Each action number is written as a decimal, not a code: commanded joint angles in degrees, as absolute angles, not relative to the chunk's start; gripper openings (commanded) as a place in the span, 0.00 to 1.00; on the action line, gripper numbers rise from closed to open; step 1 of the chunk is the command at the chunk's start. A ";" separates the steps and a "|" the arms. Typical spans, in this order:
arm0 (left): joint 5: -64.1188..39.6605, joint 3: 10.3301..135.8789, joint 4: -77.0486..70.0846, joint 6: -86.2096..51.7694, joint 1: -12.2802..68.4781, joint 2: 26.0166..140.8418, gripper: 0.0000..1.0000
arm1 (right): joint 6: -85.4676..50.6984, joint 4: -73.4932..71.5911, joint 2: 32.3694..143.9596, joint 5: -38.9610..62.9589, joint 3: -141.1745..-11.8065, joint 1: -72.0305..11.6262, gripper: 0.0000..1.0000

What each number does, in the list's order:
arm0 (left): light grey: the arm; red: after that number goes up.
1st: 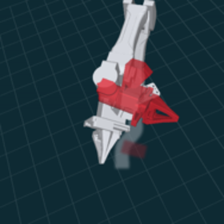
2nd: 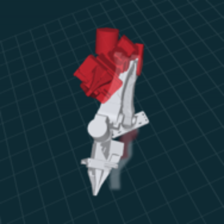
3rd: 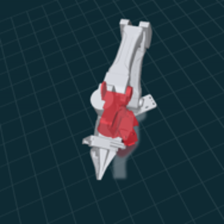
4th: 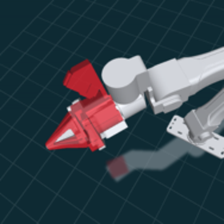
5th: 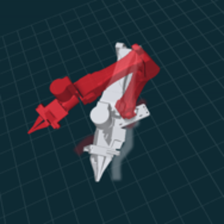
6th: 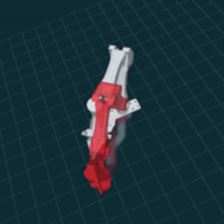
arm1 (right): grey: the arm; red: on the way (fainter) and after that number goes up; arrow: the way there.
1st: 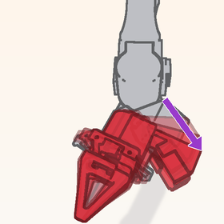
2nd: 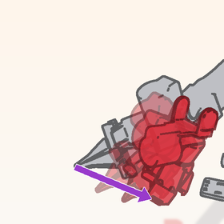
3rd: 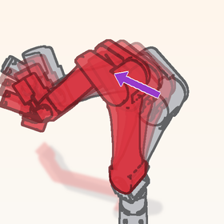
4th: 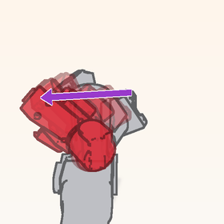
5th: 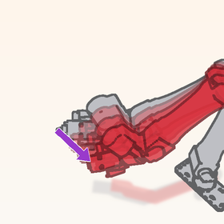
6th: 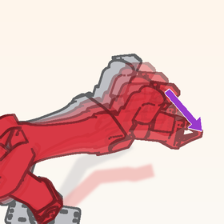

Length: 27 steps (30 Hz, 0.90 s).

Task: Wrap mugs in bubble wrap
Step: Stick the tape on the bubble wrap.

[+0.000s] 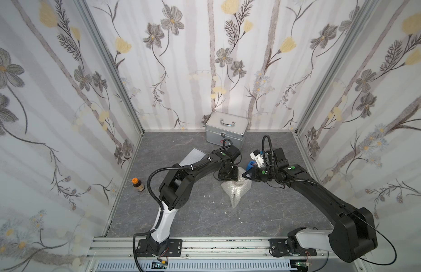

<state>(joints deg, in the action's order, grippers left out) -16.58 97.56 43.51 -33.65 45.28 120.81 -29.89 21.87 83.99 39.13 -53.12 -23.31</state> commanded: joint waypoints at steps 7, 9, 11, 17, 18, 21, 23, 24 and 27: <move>-16.06 98.00 43.99 -34.01 45.26 120.63 0.53 | -37.74 11.23 84.64 39.94 -50.98 -23.88 0.00; -16.08 98.17 44.07 -33.93 45.26 120.68 0.53 | -39.02 11.62 84.39 36.83 -50.81 -23.77 0.00; -15.93 98.17 44.10 -34.04 45.26 120.65 0.53 | -39.59 12.97 84.29 34.05 -51.25 -23.76 0.00; -16.09 98.35 43.86 -34.21 45.26 120.76 0.53 | -42.58 14.37 83.37 27.72 -50.96 -23.71 0.00; -16.16 98.26 43.69 -34.29 45.29 120.76 0.53 | -43.24 14.05 83.11 26.99 -51.14 -23.70 0.00; -16.20 98.18 43.58 -34.37 45.28 120.75 0.53 | -45.52 11.89 82.35 26.19 -51.54 -23.72 0.00; -16.22 98.17 43.49 -34.37 45.26 120.69 0.53 | -46.49 10.73 82.84 26.96 -52.08 -24.12 0.00; -16.14 98.17 43.54 -34.37 45.27 120.76 0.53 | -46.24 11.60 83.28 26.52 -52.59 -24.15 0.00; -16.22 98.02 43.35 -34.47 45.26 120.67 0.53 | -45.96 12.23 83.08 24.58 -52.45 -24.08 0.00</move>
